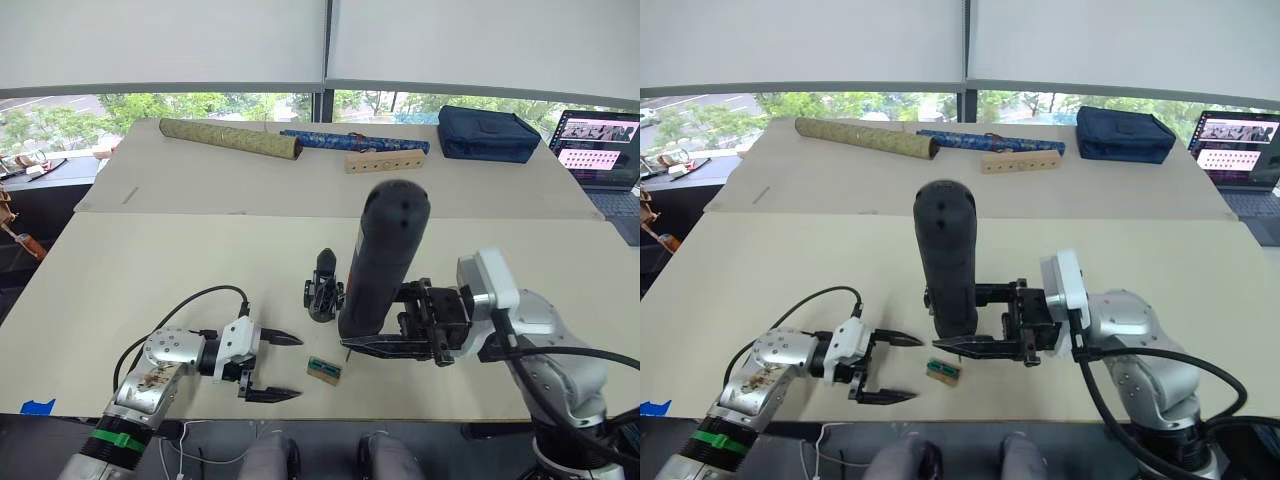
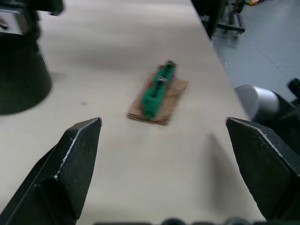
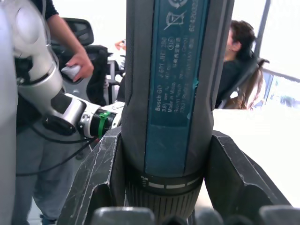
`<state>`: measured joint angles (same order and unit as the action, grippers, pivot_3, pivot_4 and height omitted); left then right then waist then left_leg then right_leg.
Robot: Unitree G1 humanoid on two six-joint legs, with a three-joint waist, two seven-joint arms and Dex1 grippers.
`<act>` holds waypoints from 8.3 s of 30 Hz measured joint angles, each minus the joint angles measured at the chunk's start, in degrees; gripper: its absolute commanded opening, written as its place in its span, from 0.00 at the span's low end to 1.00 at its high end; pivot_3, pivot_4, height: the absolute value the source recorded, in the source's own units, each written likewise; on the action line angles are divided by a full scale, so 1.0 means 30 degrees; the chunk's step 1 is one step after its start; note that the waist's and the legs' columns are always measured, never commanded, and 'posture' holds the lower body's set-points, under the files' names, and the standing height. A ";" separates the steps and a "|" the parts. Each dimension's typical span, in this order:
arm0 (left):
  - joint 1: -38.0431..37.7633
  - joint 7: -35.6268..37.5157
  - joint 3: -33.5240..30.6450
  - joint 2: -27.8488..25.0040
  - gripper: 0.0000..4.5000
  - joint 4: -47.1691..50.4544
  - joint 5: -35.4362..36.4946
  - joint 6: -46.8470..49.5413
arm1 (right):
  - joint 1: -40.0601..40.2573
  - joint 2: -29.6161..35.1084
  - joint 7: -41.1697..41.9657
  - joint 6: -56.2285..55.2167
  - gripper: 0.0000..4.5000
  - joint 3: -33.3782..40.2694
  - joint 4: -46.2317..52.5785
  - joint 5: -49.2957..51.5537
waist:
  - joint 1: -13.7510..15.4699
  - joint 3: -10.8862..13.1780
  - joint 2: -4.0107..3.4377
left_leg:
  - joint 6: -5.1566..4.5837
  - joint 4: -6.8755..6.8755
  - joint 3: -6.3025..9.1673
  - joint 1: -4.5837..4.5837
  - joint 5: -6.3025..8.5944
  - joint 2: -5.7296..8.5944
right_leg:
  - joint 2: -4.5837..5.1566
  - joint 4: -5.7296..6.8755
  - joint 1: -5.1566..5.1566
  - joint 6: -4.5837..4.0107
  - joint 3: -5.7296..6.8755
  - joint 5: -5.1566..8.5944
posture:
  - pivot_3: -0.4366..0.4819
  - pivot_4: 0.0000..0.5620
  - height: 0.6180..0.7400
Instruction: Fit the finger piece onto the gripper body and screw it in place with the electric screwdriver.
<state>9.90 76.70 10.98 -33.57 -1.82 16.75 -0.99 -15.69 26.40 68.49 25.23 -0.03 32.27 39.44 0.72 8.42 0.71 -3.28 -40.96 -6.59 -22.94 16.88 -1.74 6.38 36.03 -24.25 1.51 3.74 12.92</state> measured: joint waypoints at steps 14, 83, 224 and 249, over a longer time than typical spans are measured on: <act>0.1206 -0.0498 0.1608 0.1218 1.00 -0.0881 -0.1241 -0.0519 | -0.0715 -0.0048 0.1542 -0.2180 0.43 -0.2692 -0.1866 -0.0907 | 0.0021 -0.0003 -0.0004 | -0.0004 -0.0006 0.0000 0.0025 0.0001 -0.0004 | 0.0008 0.0006 0.0023 -0.0001 -0.0001 0.0000 | 0.48 0.27 1.00; 0.0237 -0.1424 0.1968 0.1621 1.00 -0.0461 -0.1590 -0.1300 | -0.0190 0.0209 0.1257 -0.3698 0.43 -0.3396 -0.3455 -0.1841 | 0.0041 -0.0040 -0.0065 | -0.0051 -0.0003 0.0002 0.0067 0.0029 -0.0003 | 0.0031 0.0017 0.0056 -0.0003 -0.0003 -0.0001 | 0.48 0.27 1.00; 0.0475 -0.3204 -0.4813 -0.0670 1.00 0.2617 0.5583 0.4089 | -0.9702 0.0508 -0.1697 0.1072 0.43 0.0569 -0.8724 0.2271 | -0.0115 -0.0011 -0.0066 | 0.0010 0.0035 -0.0031 -0.0007 -0.0005 -0.0025 | 0.0006 -0.0009 -0.0016 -0.0005 0.0008 -0.0002 | 0.48 0.27 1.00; 0.2630 -0.2095 -0.2588 0.0878 1.00 -0.1777 0.1926 0.1547 | -1.0023 -0.1746 -0.2441 0.1823 0.43 -0.1967 -0.9619 -0.0050 | -0.0243 -0.0008 -0.0071 | 0.0024 0.0030 -0.0027 -0.0073 -0.0015 -0.0018 | -0.0018 0.0018 -0.0039 0.0009 0.0043 -0.0010 | 0.48 0.27 1.00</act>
<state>17.79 70.41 3.22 -30.94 -7.16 22.53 3.65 -45.76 21.16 61.17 30.70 -5.93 3.41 39.29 -0.01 8.39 0.50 -3.21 -40.87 -6.67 -23.15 16.83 -1.79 6.32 36.08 -24.36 1.54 3.87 12.89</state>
